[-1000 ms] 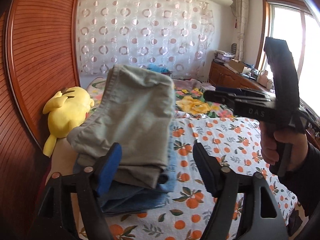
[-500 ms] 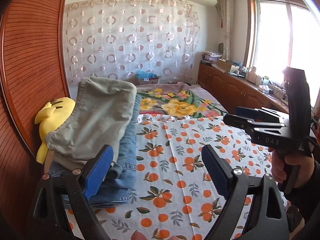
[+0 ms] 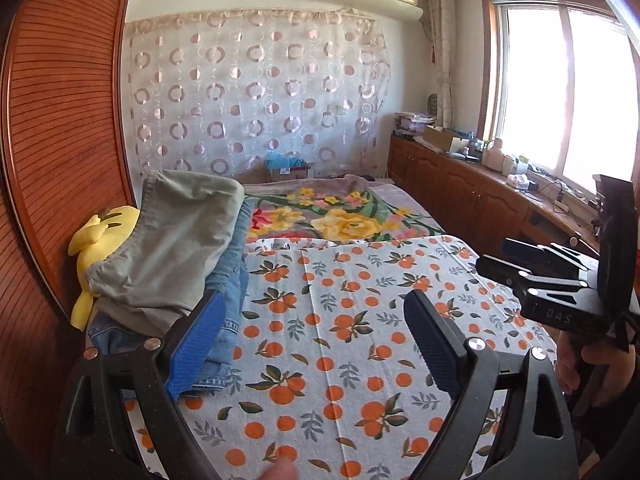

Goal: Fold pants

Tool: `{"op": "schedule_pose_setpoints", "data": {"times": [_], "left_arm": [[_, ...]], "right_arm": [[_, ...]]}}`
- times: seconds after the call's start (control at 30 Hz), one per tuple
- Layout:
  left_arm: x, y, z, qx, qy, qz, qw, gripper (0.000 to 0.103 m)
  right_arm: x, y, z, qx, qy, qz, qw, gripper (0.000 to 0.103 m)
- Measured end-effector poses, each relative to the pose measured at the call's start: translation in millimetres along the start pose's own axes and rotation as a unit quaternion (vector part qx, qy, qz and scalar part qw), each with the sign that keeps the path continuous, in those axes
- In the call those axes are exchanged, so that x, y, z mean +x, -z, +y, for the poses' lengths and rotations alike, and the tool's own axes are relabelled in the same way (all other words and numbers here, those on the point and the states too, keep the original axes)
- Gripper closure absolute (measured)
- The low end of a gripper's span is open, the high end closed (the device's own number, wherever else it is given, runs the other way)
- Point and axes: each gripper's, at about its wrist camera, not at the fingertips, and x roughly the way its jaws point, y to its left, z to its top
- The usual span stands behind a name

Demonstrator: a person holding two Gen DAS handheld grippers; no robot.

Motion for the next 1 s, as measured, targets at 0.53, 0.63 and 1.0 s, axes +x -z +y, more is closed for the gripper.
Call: {"op": "schedule_pose_setpoints", "data": {"times": [0.53,0.63,1.0], "left_arm": [[-45.9,9.6,-31.1,0.004,0.007,-0.019,0.9998,0.012],[-48.2,13.1,-32.7,0.007,0.0,-0.02,0.9998,0.012],[-46.6,19.9,-30.6,0.004,-0.004,-0.015,0.9999,0.012]], "right_arm": [[-72.3,45.0,33.5,0.036,0.051,-0.039,0.997,0.038],[-72.1,47.6,33.3,0.04,0.049,-0.039,0.997,0.038],[-68.8,51.2,24.9,0.036,0.049,-0.04,0.997,0.038]]}}
